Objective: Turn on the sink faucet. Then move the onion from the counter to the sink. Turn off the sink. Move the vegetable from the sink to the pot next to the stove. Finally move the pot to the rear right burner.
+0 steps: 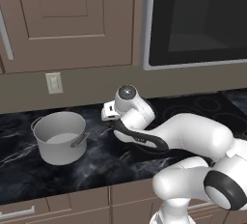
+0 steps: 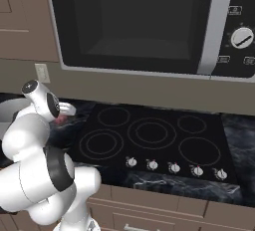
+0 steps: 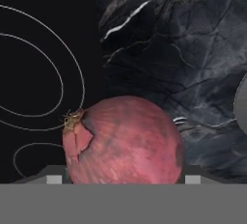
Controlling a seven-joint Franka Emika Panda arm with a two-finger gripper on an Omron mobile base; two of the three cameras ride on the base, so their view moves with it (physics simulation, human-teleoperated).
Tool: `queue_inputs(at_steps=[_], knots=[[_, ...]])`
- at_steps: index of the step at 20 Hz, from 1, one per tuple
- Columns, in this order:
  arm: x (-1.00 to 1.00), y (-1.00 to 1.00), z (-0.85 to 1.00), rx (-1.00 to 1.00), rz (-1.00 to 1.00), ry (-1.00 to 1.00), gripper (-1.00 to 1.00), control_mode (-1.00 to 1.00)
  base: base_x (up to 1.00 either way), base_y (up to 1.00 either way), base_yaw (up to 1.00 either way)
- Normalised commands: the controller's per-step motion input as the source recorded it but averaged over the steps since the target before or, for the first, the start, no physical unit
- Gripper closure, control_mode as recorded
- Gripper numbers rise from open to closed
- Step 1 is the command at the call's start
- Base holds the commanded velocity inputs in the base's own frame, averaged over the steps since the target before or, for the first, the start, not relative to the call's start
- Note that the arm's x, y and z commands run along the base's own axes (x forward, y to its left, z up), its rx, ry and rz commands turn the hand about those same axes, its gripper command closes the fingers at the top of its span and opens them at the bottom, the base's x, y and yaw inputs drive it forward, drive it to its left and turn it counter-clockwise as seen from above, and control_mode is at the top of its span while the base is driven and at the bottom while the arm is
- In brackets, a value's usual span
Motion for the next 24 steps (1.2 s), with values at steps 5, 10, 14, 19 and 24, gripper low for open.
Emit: queue_inputs(at_steps=[5, 10, 14, 19, 24], knots=[[0.0, 0.18, 0.01, 0.0, 0.02, 0.0, 1.0, -1.0, 0.0, 0.0, 0.0], [0.03, 0.52, 0.11, 0.0, 0.0, 0.0, 1.0, -1.0, 0.0, 0.0, 0.0], [0.14, 0.61, 0.19, 0.0, 0.0, 0.0, 1.0, -1.0, 0.0, 0.0, 0.0], [0.13, 0.52, 0.3, 0.0, 0.01, 0.0, 1.0, -1.0, 0.0, 0.0, 0.0], [0.11, 0.63, 0.14, 0.0, 0.02, 0.0, 1.0, -1.0, 0.0, 0.0, 0.0]])
